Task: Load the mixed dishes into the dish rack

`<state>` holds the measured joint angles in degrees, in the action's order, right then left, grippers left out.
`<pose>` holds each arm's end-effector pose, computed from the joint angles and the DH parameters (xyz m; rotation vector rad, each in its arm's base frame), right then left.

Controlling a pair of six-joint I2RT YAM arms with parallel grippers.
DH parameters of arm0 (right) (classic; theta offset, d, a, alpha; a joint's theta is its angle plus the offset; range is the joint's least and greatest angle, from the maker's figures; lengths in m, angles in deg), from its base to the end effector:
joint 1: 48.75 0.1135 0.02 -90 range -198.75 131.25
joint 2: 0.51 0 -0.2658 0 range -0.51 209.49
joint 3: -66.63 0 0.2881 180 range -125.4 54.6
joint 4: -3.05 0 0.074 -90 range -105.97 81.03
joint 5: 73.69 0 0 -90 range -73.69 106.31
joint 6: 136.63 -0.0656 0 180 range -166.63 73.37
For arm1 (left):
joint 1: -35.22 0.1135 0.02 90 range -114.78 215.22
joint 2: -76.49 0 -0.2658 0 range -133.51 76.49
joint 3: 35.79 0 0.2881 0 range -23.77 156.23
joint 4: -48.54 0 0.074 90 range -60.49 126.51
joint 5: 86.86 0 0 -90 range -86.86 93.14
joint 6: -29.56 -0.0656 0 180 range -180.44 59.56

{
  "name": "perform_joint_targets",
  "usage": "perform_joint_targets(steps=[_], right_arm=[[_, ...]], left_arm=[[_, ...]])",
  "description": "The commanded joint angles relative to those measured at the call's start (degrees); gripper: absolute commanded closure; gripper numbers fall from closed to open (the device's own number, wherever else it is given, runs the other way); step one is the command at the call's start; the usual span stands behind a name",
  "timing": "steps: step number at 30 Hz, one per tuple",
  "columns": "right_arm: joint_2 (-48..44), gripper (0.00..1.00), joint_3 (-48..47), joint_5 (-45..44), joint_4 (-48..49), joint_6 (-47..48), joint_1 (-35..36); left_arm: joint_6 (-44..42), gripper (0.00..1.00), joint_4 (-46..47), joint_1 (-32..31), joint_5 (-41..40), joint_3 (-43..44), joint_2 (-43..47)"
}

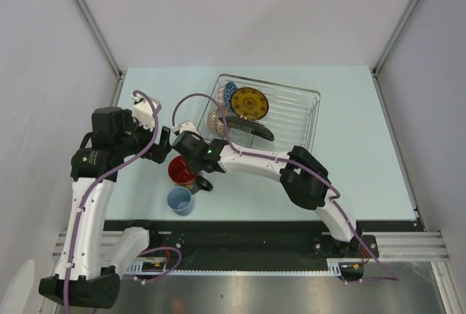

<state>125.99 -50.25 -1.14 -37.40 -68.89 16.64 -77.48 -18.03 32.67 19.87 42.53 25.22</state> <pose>0.2469 0.4917 0.1743 -0.7626 2.2959 0.3402 0.2148 -0.0285 0.3648 0.5311 2.1689 -0.1925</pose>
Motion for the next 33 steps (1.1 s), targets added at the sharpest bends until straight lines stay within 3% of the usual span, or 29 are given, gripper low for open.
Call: perform_joint_targets(steps=[1, 4, 16, 20, 25, 29, 32, 33], right_arm=[[1.82, 0.82, -0.87, 0.58, -1.55, 0.38, -0.35], [1.03, 0.99, -1.31, 0.49, -1.72, 0.38, -0.52], [-9.5, 1.0, -7.9, -1.62, -4.88, 1.87, -1.05], [-12.76, 1.0, -12.64, -1.36, -7.08, 2.57, -1.84], [-14.61, 1.0, -25.64, -0.39, -12.6, 4.15, -2.98], [-17.67, 1.0, -34.44, 1.89, -16.04, 3.72, -7.88], [-24.94, 1.0, -31.3, 8.64, -14.74, -1.98, -14.38], [-27.51, 1.0, -28.59, 11.1, -10.9, -6.0, -19.63]], left_arm=[[0.07, 0.0, 1.9, 0.35, 0.58, -0.3, 0.82], [0.51, 0.0, 1.98, 0.35, 0.67, -0.39, 0.82], [4.64, 0.0, 3.21, 0.35, -0.03, 8.57, -0.76], [8.42, 0.0, 4.44, 0.44, -0.91, 19.79, -1.99], [11.32, 0.0, 3.4, 0.35, -1.7, 35.78, -6.03], [15.35, 0.0, 3.56, 0.35, 0.93, 41.71, -8.41], [20.08, 0.0, 5.05, 0.35, 6.02, 43.82, -8.94], [21.42, 0.0, 5.58, 0.44, 7.95, 44.08, -9.03]])
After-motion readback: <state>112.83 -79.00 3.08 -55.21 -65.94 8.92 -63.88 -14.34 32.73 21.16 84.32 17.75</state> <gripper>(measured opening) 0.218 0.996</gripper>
